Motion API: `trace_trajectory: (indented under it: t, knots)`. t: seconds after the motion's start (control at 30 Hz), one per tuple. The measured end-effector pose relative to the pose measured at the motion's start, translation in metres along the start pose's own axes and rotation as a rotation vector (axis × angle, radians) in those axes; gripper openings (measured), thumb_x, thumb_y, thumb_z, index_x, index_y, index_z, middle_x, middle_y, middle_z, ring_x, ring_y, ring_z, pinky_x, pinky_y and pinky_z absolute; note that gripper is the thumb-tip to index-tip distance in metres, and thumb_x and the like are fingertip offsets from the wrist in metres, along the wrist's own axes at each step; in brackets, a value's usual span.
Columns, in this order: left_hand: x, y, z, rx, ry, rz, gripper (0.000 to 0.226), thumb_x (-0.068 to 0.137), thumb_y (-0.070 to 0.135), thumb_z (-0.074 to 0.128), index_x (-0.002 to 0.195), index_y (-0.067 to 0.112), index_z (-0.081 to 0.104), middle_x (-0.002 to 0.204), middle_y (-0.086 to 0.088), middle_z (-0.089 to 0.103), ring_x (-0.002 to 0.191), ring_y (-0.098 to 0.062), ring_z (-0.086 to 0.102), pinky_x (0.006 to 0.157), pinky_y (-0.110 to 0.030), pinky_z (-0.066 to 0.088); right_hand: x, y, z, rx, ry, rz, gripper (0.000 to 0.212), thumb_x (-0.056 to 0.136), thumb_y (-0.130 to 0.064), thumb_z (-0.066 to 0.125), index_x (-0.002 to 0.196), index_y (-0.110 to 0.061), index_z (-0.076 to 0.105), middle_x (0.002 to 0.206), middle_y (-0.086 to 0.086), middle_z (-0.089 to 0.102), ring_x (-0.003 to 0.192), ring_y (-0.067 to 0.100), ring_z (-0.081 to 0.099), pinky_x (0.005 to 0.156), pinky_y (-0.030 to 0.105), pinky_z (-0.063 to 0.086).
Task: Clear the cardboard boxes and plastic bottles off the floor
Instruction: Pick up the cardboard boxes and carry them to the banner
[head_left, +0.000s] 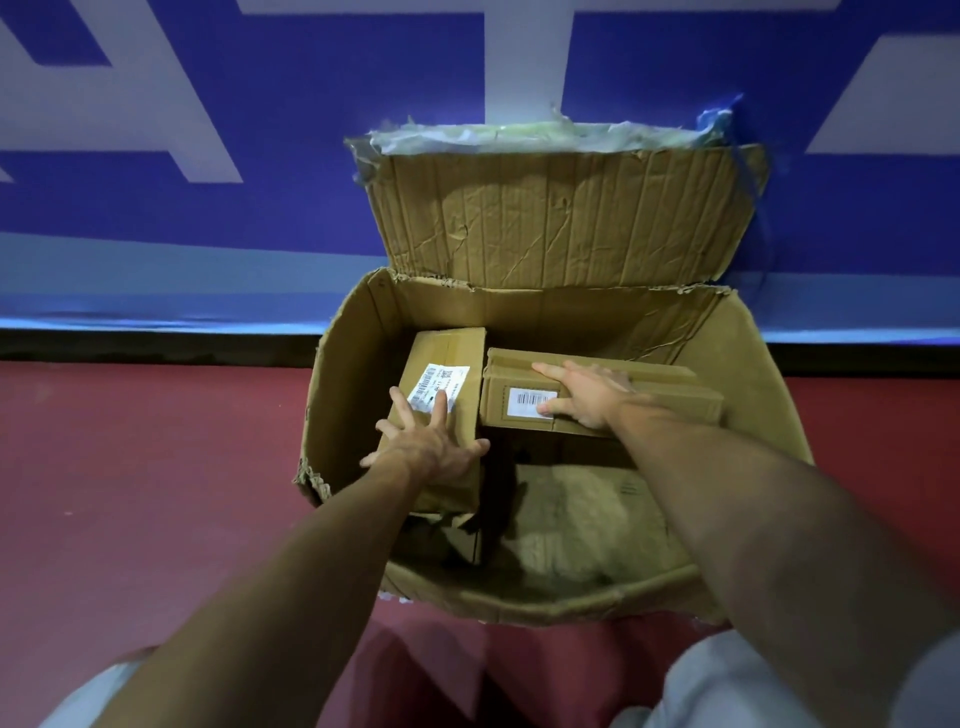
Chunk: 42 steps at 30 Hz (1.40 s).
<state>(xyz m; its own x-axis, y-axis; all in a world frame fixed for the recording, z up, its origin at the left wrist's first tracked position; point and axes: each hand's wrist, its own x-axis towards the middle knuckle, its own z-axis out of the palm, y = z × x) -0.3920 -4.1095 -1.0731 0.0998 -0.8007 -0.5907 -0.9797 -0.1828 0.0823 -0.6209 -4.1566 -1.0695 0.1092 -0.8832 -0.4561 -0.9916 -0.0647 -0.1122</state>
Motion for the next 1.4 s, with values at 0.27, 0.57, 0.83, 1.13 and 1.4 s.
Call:
trace_trajectory:
  t: [0.27, 0.57, 0.83, 1.13, 1.4]
  knots:
    - [0.026, 0.011, -0.016, 0.024, -0.16, 0.088, 0.11, 0.075, 0.087, 0.049, 0.155, 0.043, -0.013, 0.163, -0.012, -0.025, 0.151, -0.042, -0.012, 0.116, -0.068, 0.014, 0.012, 0.011, 0.033, 0.018, -0.067, 0.058, 0.071, 0.096, -0.061, 0.049, 0.154, -0.053, 0.008, 0.167, 0.006, 0.011, 0.149, 0.04, 0.015, 0.115, 0.069, 0.011]
    - [0.054, 0.026, -0.012, 0.066, -0.114, 0.143, 0.099, 0.084, 0.08, 0.049, 0.156, 0.045, -0.009, 0.166, -0.01, -0.016, 0.153, -0.039, -0.002, 0.115, -0.068, 0.018, 0.038, 0.012, 0.042, -0.056, -0.115, 0.095, 0.074, 0.1, -0.06, 0.039, 0.155, -0.048, -0.011, 0.167, 0.008, -0.012, 0.153, 0.036, -0.006, 0.115, 0.071, 0.004]
    - [0.084, 0.023, 0.013, 0.026, -0.134, 0.206, 0.104, 0.088, 0.064, 0.061, 0.158, 0.033, -0.009, 0.167, -0.001, -0.014, 0.153, -0.032, -0.011, 0.119, -0.064, 0.01, 0.044, 0.024, 0.069, 0.0, -0.274, 0.228, 0.087, 0.092, -0.069, 0.049, 0.155, -0.049, -0.007, 0.165, 0.006, -0.022, 0.151, 0.037, -0.017, 0.115, 0.069, 0.008]
    - [0.109, 0.023, 0.035, -0.017, -0.166, 0.194, 0.108, 0.087, 0.06, 0.066, 0.157, 0.038, -0.013, 0.163, -0.004, -0.027, 0.15, -0.039, -0.02, 0.114, -0.073, 0.009, 0.057, 0.036, 0.083, 0.049, -0.349, 0.26, 0.095, 0.086, -0.077, 0.049, 0.153, -0.05, -0.012, 0.162, 0.006, -0.03, 0.15, 0.036, -0.02, 0.114, 0.071, 0.014]
    - [0.136, 0.019, 0.053, -0.282, -0.142, 0.118, 0.094, 0.083, 0.051, 0.074, 0.149, 0.063, 0.007, 0.161, -0.009, -0.03, 0.147, -0.045, -0.022, 0.114, -0.074, 0.008, 0.064, 0.039, 0.099, 0.076, -0.382, 0.25, 0.098, 0.085, -0.08, 0.045, 0.152, -0.048, -0.02, 0.155, 0.009, -0.042, 0.146, 0.038, -0.031, 0.11, 0.076, 0.005]
